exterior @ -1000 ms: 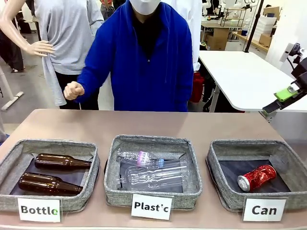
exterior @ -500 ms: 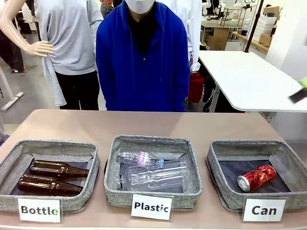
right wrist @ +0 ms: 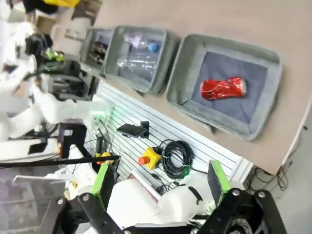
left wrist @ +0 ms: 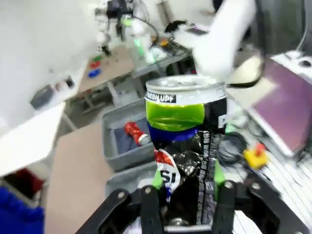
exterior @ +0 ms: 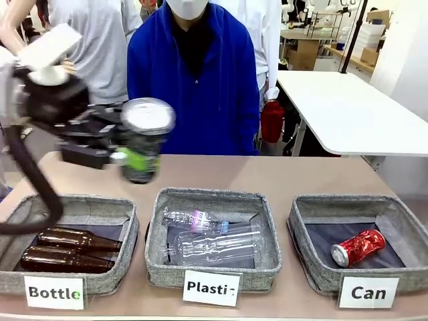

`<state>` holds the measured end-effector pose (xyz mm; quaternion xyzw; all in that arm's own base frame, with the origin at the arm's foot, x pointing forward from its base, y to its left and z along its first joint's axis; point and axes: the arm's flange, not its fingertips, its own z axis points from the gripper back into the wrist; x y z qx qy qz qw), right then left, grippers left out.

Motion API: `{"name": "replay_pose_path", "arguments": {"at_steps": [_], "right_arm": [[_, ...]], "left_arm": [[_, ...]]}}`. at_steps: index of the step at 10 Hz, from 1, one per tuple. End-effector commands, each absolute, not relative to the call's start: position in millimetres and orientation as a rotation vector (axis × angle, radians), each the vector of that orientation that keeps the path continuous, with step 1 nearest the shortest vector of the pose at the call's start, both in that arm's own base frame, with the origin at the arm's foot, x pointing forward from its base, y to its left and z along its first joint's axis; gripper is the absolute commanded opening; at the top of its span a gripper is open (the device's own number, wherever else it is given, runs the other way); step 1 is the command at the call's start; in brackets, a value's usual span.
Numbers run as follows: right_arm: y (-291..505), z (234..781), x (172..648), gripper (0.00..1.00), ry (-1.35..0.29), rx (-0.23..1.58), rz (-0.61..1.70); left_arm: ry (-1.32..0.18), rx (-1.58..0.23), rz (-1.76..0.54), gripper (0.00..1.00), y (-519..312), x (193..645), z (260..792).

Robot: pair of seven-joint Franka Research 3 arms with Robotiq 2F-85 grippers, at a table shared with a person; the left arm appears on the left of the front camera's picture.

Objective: Sort the can waste into the basket.
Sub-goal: Pick up the can waste from the table and place it in the right Fabric basket.

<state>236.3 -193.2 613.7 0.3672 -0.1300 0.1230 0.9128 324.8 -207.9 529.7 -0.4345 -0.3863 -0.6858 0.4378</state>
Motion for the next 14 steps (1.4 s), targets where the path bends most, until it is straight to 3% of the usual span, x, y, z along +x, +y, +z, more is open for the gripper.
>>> {"name": "replay_pose_path", "arguments": {"at_steps": [1, 3, 4, 5, 6, 9, 11, 13, 14], "right_arm": [[-188, 600, 218, 1.0, -0.322, 0.746, 0.266], [-206, 587, 196, 1.0, -0.349, 0.737, 0.262], [-215, 583, 193, 1.0, -0.392, 0.771, 0.234], [-202, 600, 205, 1.0, -0.319, 0.76, 0.243], [-202, 600, 205, 1.0, -0.319, 0.76, 0.243], [-202, 600, 205, 1.0, -0.319, 0.76, 0.243], [-202, 600, 205, 1.0, -0.319, 0.76, 0.243], [-200, 605, 197, 1.0, -0.268, 0.762, 0.31], [-198, 606, 188, 1.0, -0.216, 0.744, 0.318]], "left_arm": [[-0.902, -0.922, -1.608, 0.39, -303, 314, 518], [-0.802, -0.865, -1.519, 0.39, -402, 309, 491], [-0.898, -0.838, -1.45, 0.39, -435, 315, 488], [-0.84, -0.848, -1.463, 0.39, -447, 328, 487], [-0.857, -0.848, -1.535, 0.39, -403, 275, 488], [-0.857, -0.848, -1.535, 0.39, -403, 275, 488], [-0.851, -0.862, -1.532, 0.39, -423, 293, 497], [-0.722, -0.811, -1.602, 0.39, -513, 312, 503], [-0.666, -0.702, -1.669, 0.39, -559, 325, 503]]}}
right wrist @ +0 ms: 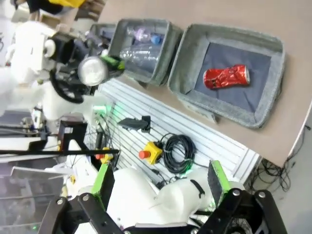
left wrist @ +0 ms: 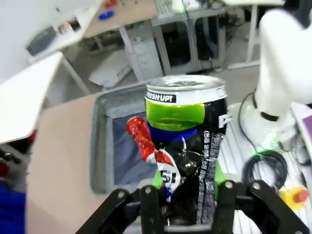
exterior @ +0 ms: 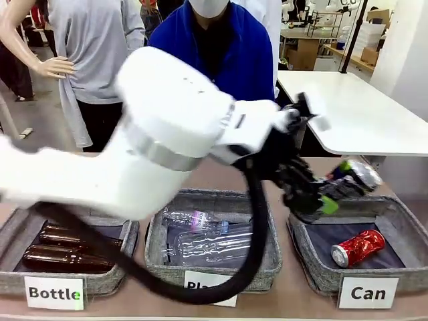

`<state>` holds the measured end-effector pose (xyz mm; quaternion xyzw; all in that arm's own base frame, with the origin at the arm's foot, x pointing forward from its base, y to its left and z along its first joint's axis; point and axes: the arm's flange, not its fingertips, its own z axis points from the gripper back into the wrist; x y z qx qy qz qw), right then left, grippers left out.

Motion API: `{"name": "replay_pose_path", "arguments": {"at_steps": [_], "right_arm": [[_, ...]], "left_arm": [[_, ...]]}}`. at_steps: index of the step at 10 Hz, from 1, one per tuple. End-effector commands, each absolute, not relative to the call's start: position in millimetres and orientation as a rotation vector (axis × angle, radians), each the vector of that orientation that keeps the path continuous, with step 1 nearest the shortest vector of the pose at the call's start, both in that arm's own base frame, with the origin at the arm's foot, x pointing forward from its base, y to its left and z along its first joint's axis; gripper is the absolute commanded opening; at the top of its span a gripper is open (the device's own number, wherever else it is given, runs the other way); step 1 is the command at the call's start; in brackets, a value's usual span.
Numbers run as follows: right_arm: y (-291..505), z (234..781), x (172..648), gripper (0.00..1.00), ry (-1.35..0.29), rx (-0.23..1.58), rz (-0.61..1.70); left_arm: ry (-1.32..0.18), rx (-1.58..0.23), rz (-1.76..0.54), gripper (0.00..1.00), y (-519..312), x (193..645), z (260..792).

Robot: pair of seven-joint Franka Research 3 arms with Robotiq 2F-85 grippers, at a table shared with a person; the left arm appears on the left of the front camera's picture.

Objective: Sort the can waste into the basket.
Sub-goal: Pick up the can waste from the table and place it in the right Fabric basket.

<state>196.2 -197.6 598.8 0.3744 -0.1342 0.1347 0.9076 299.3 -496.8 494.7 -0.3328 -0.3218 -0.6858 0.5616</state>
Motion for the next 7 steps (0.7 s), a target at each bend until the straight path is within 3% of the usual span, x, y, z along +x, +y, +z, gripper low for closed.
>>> {"name": "replay_pose_path", "arguments": {"at_steps": [1, 4, 5, 7], "right_arm": [[-198, 606, 178, 1.0, -0.169, 0.733, 0.289], [-211, 593, 168, 1.0, -0.135, 0.723, 0.15], [-203, 597, 172, 1.0, -0.146, 0.714, 0.264], [-203, 597, 172, 1.0, -0.146, 0.714, 0.264]], "left_arm": [[-0.654, -0.659, -1.688, 0.39, -591, 336, 503], [-0.556, -0.646, -1.655, 0.39, -633, 356, 476], [-0.539, -0.631, -1.65, 0.39, -637, 355, 470], [-0.546, -0.611, -1.644, 0.39, -637, 356, 466]]}}
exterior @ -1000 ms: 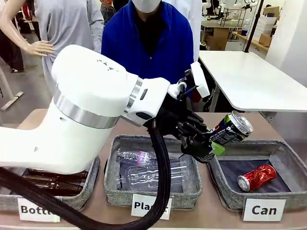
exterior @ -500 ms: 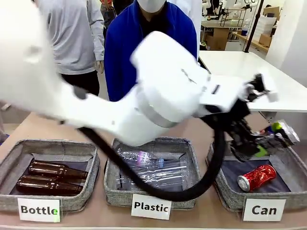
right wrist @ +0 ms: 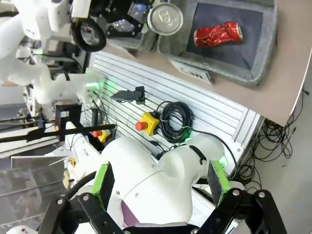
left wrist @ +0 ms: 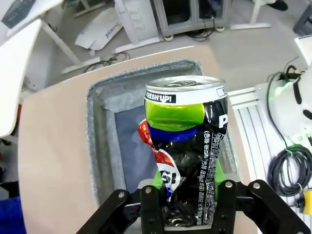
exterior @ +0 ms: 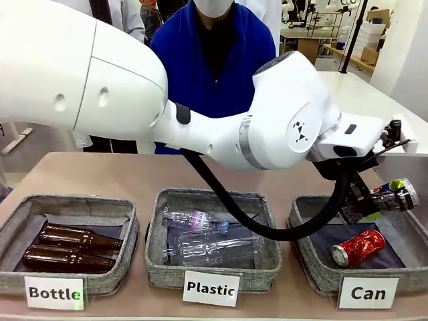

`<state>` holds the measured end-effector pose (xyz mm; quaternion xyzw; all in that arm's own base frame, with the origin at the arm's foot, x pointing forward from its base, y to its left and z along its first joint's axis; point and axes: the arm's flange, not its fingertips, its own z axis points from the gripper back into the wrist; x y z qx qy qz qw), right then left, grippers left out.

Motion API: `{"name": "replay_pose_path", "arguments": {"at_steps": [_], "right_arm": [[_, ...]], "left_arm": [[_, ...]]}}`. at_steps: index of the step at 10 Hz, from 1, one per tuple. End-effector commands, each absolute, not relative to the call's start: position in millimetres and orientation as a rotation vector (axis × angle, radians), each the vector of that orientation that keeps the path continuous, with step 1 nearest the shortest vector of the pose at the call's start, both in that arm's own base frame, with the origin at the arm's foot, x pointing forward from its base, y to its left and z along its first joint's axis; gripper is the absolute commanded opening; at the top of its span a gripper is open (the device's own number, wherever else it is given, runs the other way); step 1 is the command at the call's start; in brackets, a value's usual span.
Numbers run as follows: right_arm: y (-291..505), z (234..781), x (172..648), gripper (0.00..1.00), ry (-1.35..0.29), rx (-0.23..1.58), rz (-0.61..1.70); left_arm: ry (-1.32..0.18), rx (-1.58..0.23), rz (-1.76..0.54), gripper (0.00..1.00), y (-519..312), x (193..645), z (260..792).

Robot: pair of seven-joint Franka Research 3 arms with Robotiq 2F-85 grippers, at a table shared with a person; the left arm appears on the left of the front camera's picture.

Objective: Sort the can waste into the basket.
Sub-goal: Pick up the can waste from the table and place it in the right Fabric basket.

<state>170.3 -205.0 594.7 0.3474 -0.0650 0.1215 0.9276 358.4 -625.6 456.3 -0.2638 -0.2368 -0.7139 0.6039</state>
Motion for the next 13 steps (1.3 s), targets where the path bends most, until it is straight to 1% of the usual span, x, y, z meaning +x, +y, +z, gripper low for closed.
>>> {"name": "replay_pose_path", "arguments": {"at_steps": [1, 2, 3, 4, 5, 8, 10, 11, 12, 13], "right_arm": [[-203, 597, 172, 1.0, -0.146, 0.714, 0.264], [-203, 597, 172, 1.0, -0.146, 0.714, 0.264], [-203, 597, 172, 1.0, -0.146, 0.714, 0.264], [-203, 597, 172, 1.0, -0.146, 0.714, 0.264], [-203, 597, 172, 1.0, -0.146, 0.714, 0.264], [-203, 597, 172, 1.0, -0.146, 0.714, 0.264], [-203, 597, 172, 1.0, -0.146, 0.714, 0.264], [-203, 597, 172, 1.0, -0.146, 0.714, 0.264], [-203, 595, 172, 1.0, -0.132, 0.712, 0.263], [-186, 595, 198, 1.0, -0.121, 0.684, 0.321]], "left_arm": [[-0.552, -0.599, -1.638, 0.39, -636, 355, 466], [-0.558, -0.592, -1.643, 0.39, -635, 356, 466], [-0.561, -0.578, -1.658, 0.95, -635, 356, 466], [-0.564, -0.574, -1.654, 0.95, -634, 356, 465], [-0.564, -0.567, -1.654, 1.0, -633, 357, 466], [-0.58, -0.572, -1.639, 1.0, -626, 359, 468], [-0.629, -0.592, -1.606, 1.0, -608, 361, 478], [-0.634, -0.618, -1.55, 1.0, -583, 363, 489], [-0.637, -0.643, -1.467, 1.0, -539, 369, 507], [-0.646, -0.64, -1.391, 1.0, -492, 369, 520]]}}
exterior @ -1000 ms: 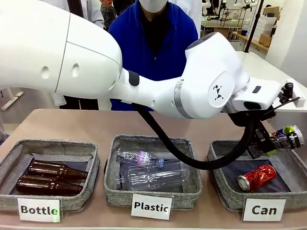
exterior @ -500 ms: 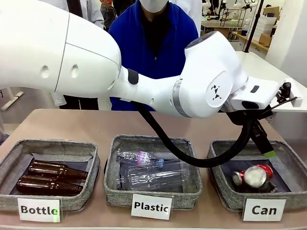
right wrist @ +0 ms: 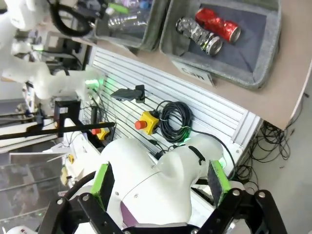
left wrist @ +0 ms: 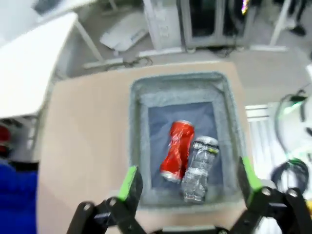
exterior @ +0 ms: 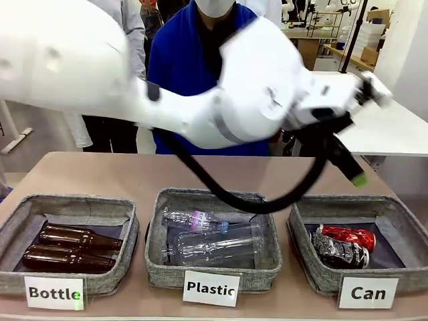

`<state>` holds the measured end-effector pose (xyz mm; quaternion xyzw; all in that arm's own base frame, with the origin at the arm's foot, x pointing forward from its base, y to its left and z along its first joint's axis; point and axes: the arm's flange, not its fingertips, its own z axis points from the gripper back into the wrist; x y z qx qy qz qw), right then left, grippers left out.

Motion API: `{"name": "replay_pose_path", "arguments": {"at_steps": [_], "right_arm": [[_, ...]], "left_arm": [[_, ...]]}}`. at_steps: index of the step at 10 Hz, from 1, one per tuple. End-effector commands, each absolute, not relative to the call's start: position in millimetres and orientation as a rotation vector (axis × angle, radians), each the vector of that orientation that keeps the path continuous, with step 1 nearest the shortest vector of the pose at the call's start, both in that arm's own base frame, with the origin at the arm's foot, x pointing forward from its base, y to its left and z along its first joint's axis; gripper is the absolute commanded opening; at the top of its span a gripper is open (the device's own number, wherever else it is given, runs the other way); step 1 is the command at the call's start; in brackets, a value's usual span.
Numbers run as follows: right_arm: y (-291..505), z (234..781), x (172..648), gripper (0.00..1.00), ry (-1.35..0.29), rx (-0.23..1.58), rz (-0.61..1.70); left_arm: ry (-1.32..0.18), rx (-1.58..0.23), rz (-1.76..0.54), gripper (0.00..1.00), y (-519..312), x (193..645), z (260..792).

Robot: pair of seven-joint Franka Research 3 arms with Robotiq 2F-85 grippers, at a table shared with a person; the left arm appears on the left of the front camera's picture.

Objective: Sort the can waste into the basket.
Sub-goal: Pick up the can waste from the table and place it in the right Fabric basket.

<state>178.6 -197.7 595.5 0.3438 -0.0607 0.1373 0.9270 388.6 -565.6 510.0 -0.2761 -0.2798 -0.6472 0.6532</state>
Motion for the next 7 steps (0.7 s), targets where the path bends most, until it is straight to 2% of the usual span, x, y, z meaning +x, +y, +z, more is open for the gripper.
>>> {"name": "replay_pose_path", "arguments": {"at_steps": [1, 4, 7], "right_arm": [[-163, 595, 235, 1.0, -0.153, 0.722, 0.399], [-66, 593, 325, 1.0, -0.14, 0.768, 0.582], [15, 561, 375, 1.0, -0.12, 0.855, 0.606]], "left_arm": [[-0.653, -0.666, -1.326, 1.0, -442, 369, 534], [-0.742, -0.704, -1.112, 1.0, -310, 371, 543], [-0.797, -0.86, -0.898, 1.0, -170, 360, 509]]}}
